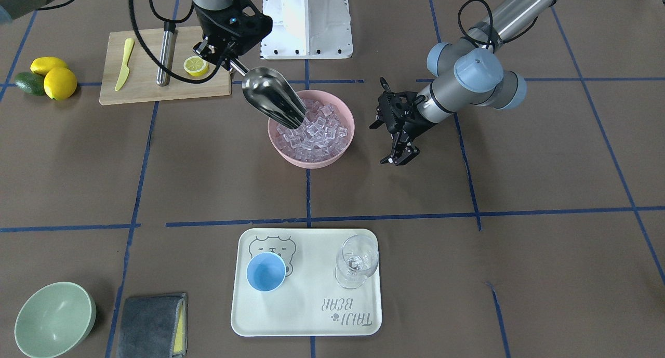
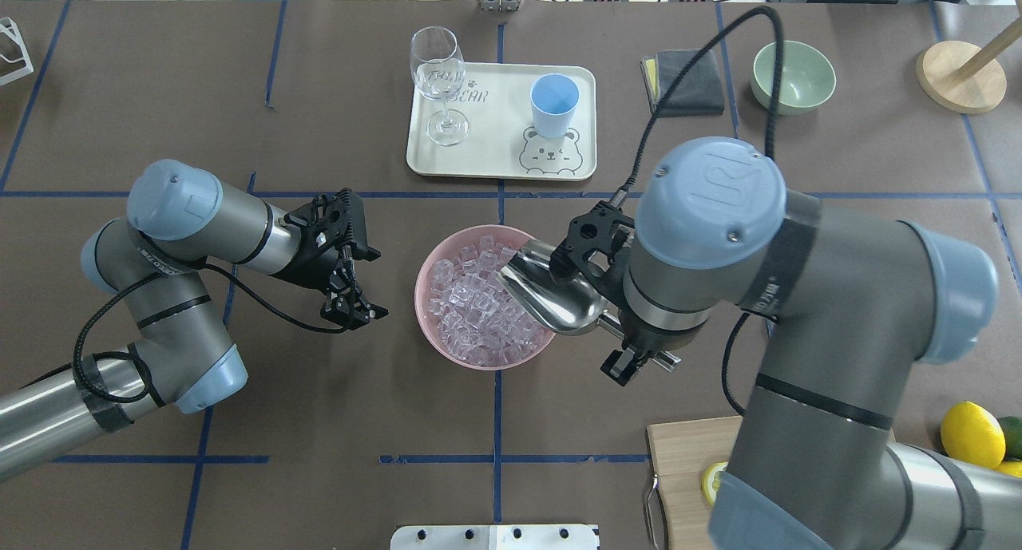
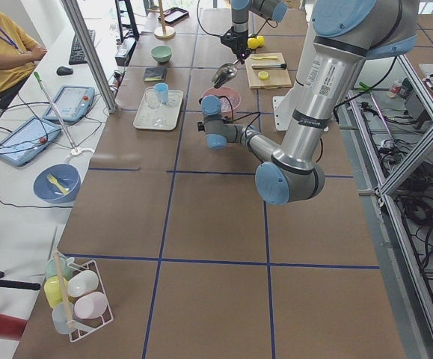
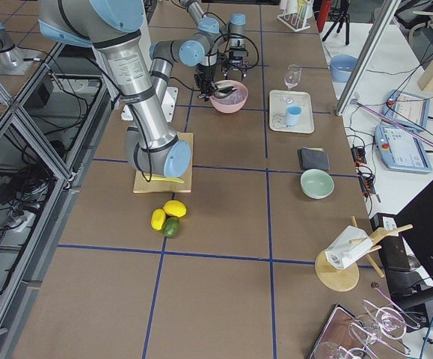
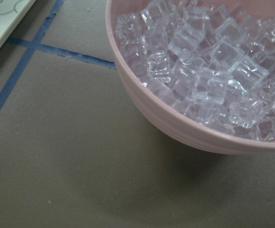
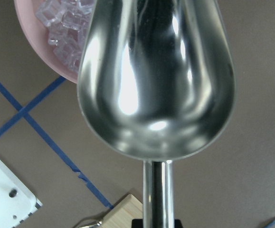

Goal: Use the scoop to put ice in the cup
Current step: 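Lift the scoop and carry it over the pink bowl with the right gripper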

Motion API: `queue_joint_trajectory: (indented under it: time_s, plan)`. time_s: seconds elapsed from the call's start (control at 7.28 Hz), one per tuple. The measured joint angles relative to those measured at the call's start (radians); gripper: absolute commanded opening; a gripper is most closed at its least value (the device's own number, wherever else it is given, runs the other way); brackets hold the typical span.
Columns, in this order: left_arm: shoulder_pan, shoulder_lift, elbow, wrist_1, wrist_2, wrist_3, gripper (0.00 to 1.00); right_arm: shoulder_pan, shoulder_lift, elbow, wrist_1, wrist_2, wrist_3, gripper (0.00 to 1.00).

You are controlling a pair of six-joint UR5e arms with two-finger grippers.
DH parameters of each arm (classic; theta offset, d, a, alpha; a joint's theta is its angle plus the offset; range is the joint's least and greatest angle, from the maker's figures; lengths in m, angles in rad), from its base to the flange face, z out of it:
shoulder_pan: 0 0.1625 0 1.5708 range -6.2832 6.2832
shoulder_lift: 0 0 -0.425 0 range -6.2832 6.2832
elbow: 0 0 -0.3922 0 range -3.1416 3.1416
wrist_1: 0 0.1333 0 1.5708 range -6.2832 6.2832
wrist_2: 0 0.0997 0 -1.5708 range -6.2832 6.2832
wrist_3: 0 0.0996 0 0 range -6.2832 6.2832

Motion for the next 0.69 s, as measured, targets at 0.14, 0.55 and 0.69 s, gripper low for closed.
queue_joint_trajectory:
  time_s: [0.14,0.55,0.69]
  plan:
    - [0.001,0.000,0.000,0.000,0.001,0.000,1.00,0.000,0.058,-0.043,-0.091,-0.028,-0.097,0.00]
    - [0.001,0.001,-0.003,-0.001,-0.003,0.000,1.00,0.003,0.281,-0.215,-0.376,-0.125,-0.346,0.00]
    - [0.001,0.001,-0.003,-0.001,-0.004,0.000,1.00,0.003,0.373,-0.317,-0.452,-0.165,-0.401,0.00]
